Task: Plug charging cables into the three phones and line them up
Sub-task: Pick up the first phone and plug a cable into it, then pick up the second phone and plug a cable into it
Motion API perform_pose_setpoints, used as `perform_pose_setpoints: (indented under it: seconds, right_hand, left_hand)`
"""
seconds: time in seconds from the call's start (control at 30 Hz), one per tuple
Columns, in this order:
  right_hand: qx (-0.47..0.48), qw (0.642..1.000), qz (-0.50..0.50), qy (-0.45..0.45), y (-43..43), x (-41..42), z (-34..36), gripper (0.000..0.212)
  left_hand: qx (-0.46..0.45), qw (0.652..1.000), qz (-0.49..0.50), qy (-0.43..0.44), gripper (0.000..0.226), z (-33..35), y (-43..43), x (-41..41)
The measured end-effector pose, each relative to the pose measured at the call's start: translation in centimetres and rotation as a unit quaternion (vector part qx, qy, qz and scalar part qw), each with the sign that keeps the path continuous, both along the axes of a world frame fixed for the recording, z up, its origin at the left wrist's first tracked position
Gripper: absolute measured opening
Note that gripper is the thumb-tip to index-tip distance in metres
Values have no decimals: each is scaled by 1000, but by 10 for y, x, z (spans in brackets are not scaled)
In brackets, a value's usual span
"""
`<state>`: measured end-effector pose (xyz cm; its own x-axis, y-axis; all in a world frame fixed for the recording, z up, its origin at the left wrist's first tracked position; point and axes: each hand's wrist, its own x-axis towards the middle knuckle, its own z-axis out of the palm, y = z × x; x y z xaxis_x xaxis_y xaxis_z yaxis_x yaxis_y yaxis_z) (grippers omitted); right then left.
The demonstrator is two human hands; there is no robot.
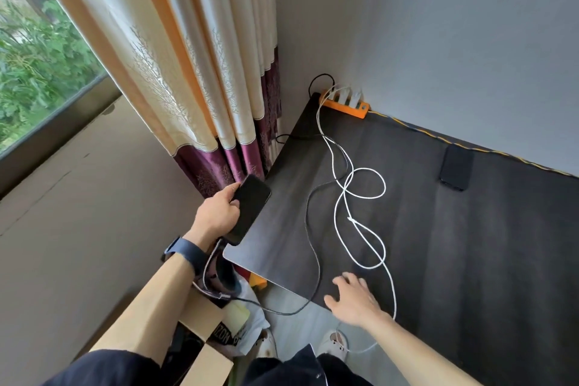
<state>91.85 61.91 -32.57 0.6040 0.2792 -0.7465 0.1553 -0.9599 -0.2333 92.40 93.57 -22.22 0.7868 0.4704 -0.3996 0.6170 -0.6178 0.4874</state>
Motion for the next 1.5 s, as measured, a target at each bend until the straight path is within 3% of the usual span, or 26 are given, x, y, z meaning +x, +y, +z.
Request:
perform_pose_setpoints:
  seconds: [0.07, 0.2, 0.47, 0.6, 0.73, 0.9, 1.07, 1.5]
  right_hand:
    - [-18, 1000, 2, 9, 0, -1, -8, 66]
    - [-27, 1000, 11, 9, 4, 3, -18, 69]
    - [-50, 998, 33, 18, 13, 7, -46, 78]
    - [-52, 998, 33, 32, 13, 6, -52, 81]
    - [-53, 997, 27, 44, 11, 7, -53, 82]
    - [-47, 998, 18, 48, 12, 7, -52, 83]
    - [-45, 998, 12, 52, 12, 9, -52, 80]
    - [-29, 998, -18, 43, 11, 5, -56, 80]
  left_hand:
    - [-7, 1000, -6, 19, 53, -16, 0, 1]
    - [-105, 993, -22, 50, 51, -61, -22, 2]
    - [-193, 974, 93, 75, 48, -152, -39, 3]
    - [-154, 981, 105, 50, 52, -168, -36, 8]
    - [-15, 998, -13, 66, 78, -172, -42, -1]
    - [21, 997, -49, 51, 91, -176, -44, -9]
    - [62, 992, -93, 58, 86, -175, -44, -19]
    - [90, 992, -34, 84, 71, -179, -50, -27]
